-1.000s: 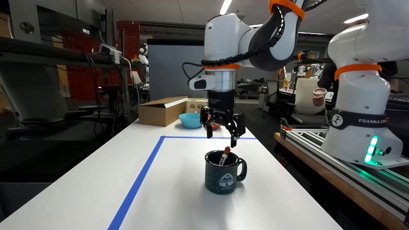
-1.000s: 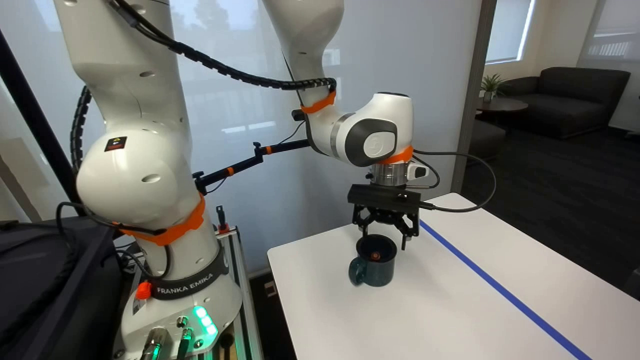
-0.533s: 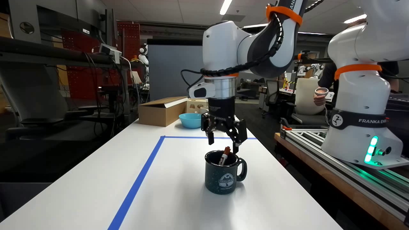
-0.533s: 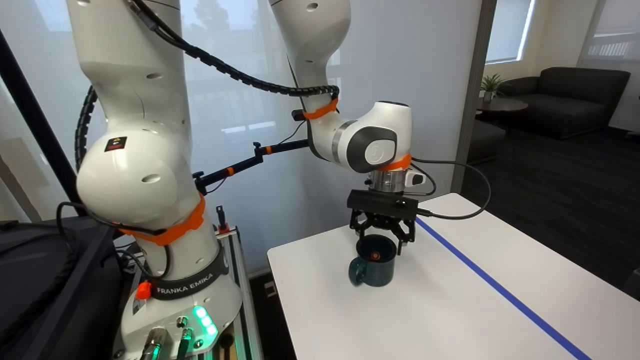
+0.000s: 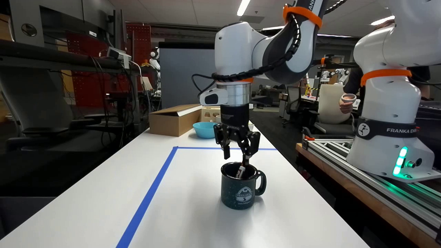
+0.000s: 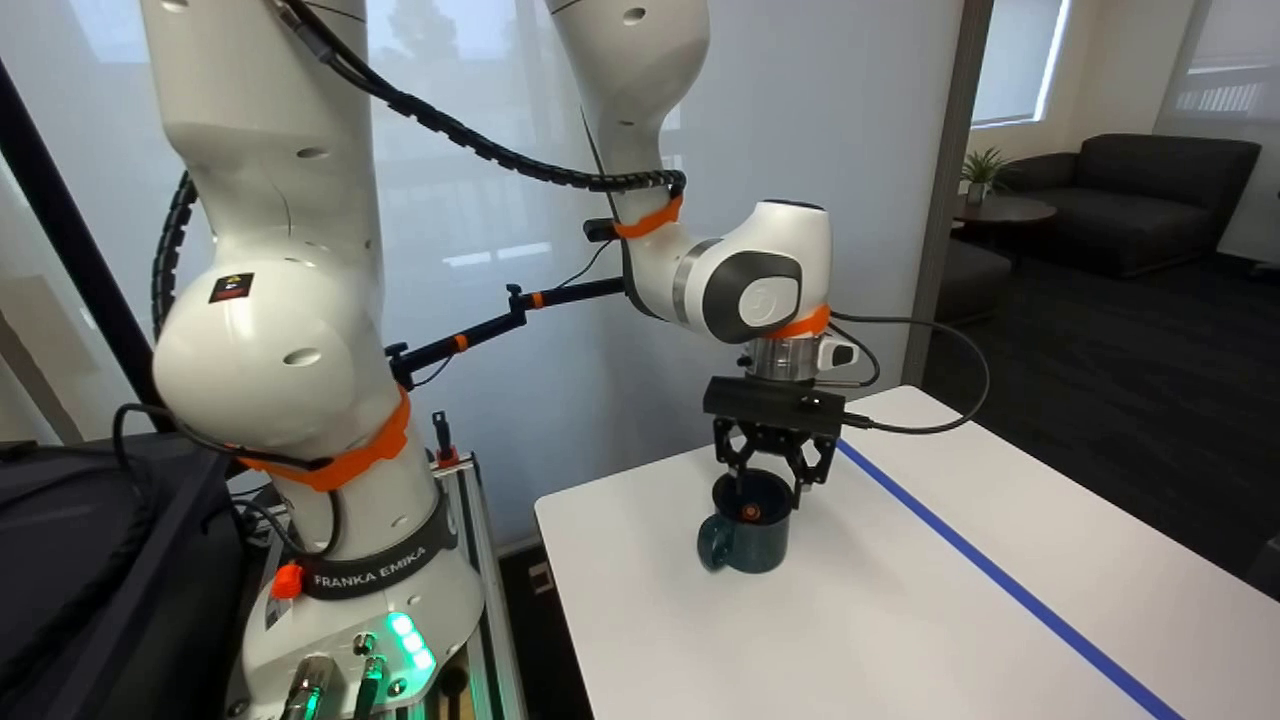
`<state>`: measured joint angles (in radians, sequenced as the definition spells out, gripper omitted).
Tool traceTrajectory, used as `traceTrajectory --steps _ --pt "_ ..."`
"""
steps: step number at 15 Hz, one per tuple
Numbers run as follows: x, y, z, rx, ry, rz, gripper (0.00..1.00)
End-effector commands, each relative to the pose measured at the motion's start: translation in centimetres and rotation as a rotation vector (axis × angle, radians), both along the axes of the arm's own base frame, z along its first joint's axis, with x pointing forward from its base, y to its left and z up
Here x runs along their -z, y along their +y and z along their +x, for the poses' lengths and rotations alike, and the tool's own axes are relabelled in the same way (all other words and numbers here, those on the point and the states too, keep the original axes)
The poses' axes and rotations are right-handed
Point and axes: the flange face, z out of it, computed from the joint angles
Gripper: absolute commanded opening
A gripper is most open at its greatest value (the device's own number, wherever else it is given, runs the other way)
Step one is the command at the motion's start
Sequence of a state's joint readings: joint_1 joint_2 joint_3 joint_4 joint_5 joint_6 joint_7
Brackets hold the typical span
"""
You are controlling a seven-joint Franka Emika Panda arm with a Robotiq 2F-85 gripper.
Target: Take the marker out of the mug.
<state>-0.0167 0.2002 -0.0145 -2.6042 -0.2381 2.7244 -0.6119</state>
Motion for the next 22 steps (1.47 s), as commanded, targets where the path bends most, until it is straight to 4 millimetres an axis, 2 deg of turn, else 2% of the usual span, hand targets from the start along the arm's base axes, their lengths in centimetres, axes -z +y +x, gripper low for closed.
traceTrajectory --steps 1,3,4,7,9,17,19,22 --pt "-0.3 0.5 0.7 -0.015 -0.003 -0.017 0.66" --pt "-0.3 1.1 1.0 -0.028 -0.005 -0.018 0.72" --pt "-0.4 1.3 1.2 -0.033 -0.007 -0.018 0.68" --pt "-0.2 2.3 1.3 -0.050 -0.006 -0.012 0.68" --pt "-0.1 2.7 1.4 -0.057 -0.004 -0.007 0.63" --pt "1.2 2.5 0.3 -0.033 0.032 0.001 0.60" --pt "1.4 2.5 0.1 -0.024 0.041 -0.002 0.57" --pt "1.9 2.5 -0.4 -0.013 0.067 -0.005 0.44"
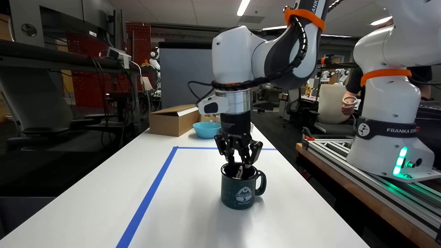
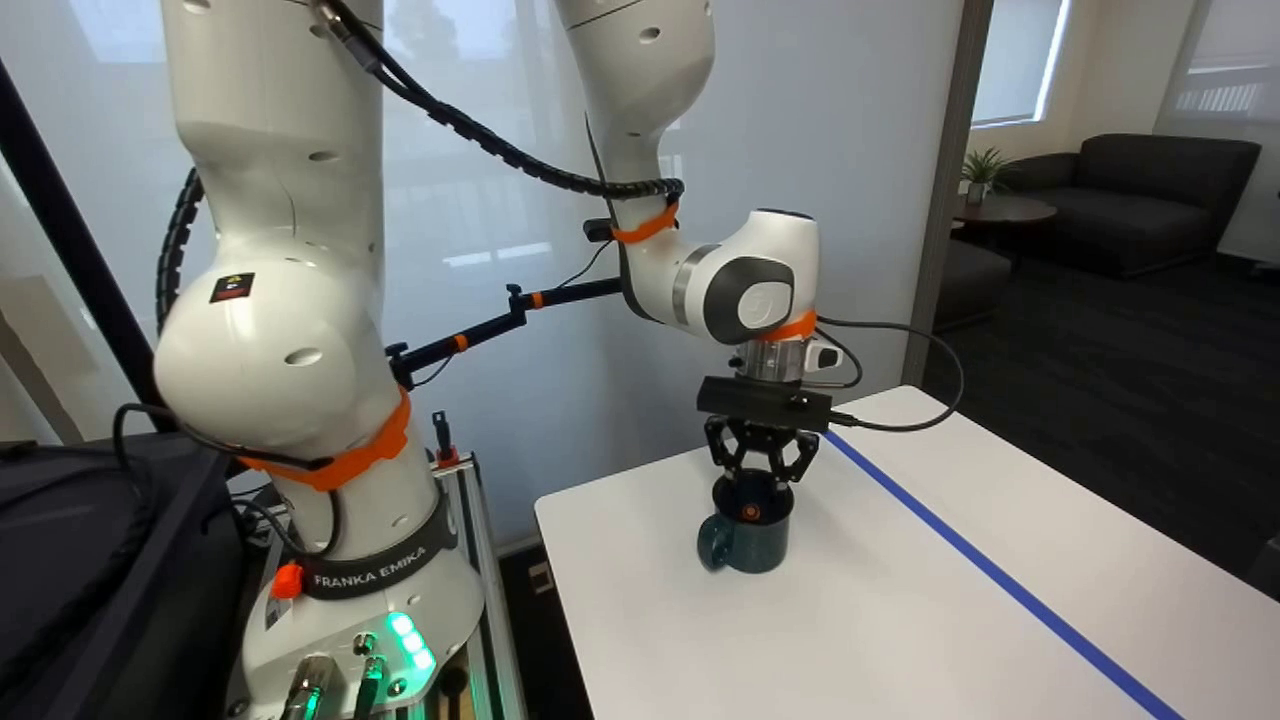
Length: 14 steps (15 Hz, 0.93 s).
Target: Take the marker out of the mug.
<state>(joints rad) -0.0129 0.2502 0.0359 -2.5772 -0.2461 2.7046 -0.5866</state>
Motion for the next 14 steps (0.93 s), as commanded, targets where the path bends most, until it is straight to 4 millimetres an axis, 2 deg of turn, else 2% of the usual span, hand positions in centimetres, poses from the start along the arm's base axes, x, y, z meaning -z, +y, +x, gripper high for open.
traceTrajectory --steps 1,4,7,9,10,11,14 --pt "0.61 0.07 -0.72 0.025 0.036 -0.009 0.49" --pt "1.08 -0.03 -1.14 0.041 0.054 -0.010 0.47" --pt "1.28 -0.39 -1.36 0.052 0.064 -0.013 0.50" --pt "1.27 -0.65 -1.36 0.061 0.064 -0.014 0.46" --pt "1.25 -0.75 -1.38 0.065 0.065 -0.014 0.40" --pt "1.26 -0.83 -1.41 0.067 0.066 -0.014 0.25" --pt "1.18 -0.85 -1.43 0.070 0.066 -0.017 0.04"
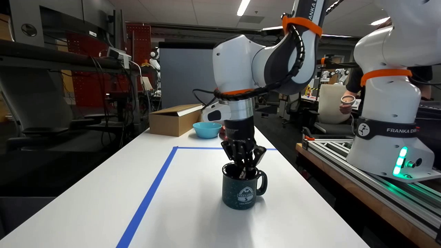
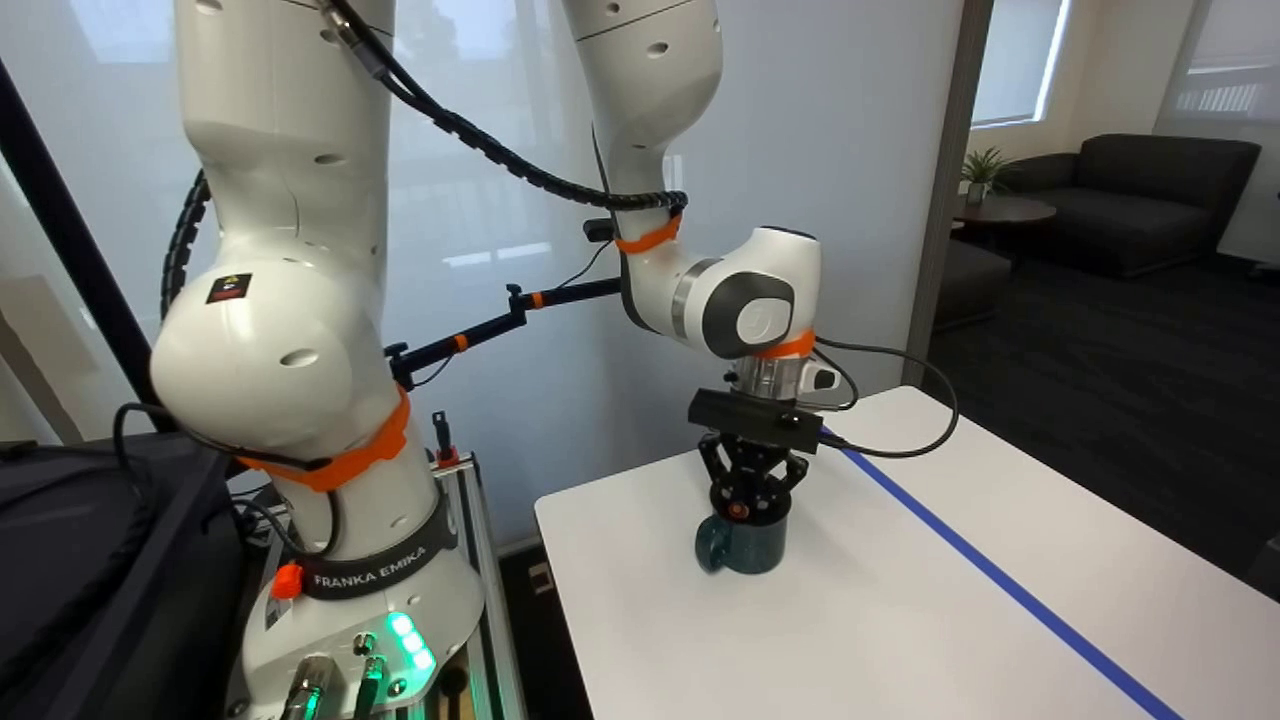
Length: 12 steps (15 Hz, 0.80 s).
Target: Take the marker out of the mug.
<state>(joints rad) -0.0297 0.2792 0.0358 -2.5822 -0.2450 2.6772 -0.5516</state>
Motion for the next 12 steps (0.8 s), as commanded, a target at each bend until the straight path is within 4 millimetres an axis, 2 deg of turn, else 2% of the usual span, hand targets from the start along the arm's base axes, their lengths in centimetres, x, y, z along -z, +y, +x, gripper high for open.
traceTrajectory --steps 1,2,6,12 --pt "-0.5 0.0 -0.4 0.016 0.008 -0.007 0.00" --pt "-0.6 0.0 -0.3 0.015 0.006 -0.008 0.05" --pt "-1.8 0.4 -0.4 0.012 -0.005 -0.013 0.05" --pt "-6.4 1.1 -2.1 0.039 -0.033 -0.043 0.05"
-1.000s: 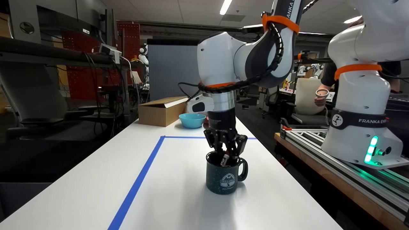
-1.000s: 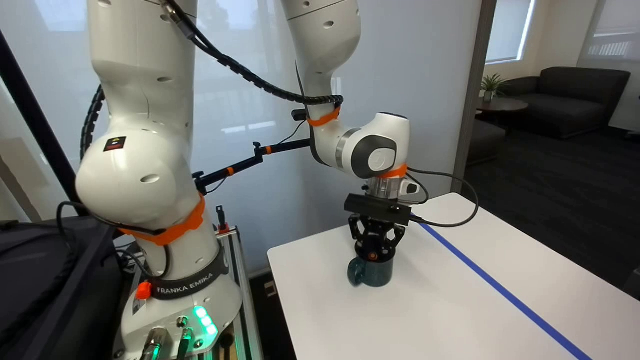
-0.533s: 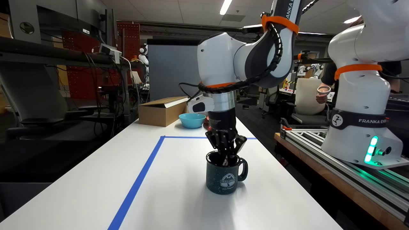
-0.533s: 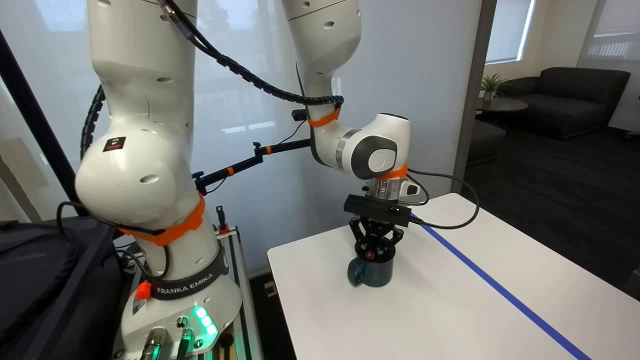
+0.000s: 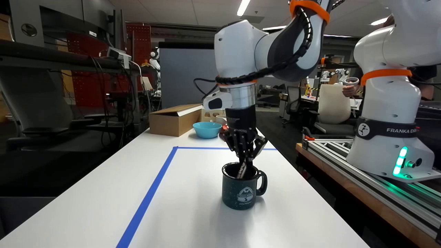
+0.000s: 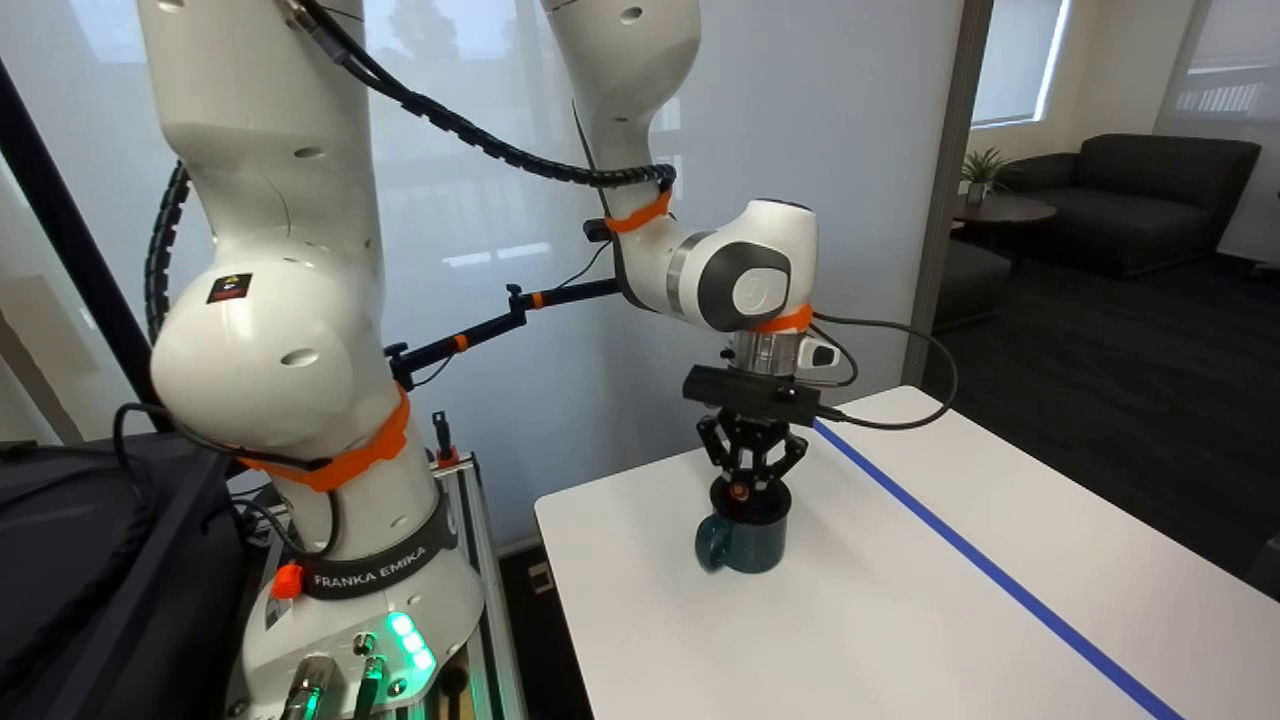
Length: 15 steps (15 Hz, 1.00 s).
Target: Take the marker out of the mug.
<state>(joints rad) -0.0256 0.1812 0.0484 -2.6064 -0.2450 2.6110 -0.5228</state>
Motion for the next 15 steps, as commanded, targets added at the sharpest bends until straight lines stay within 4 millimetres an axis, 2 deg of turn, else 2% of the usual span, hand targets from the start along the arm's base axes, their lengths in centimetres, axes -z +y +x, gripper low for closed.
traceTrajectory --steps 1,3,6,7,8,11,13,15 --pt "-4.2 0.7 -2.4 0.031 -0.025 -0.023 0.05" --pt "-5.9 0.4 -4.1 0.060 -0.034 -0.045 0.05" --pt "-7.4 -2.1 -7.8 0.159 -0.041 -0.095 0.05" --pt "-9.1 -3.0 -4.7 0.197 -0.039 -0.127 0.05" --pt "-9.6 -4.0 -5.4 0.226 -0.045 -0.142 0.05" --pt "-11.6 -6.7 -5.3 0.300 -0.066 -0.200 0.05" --pt "-11.8 -8.3 -5.3 0.324 -0.072 -0.206 0.05" --pt "-10.5 -9.1 -5.2 0.340 -0.063 -0.186 0.05"
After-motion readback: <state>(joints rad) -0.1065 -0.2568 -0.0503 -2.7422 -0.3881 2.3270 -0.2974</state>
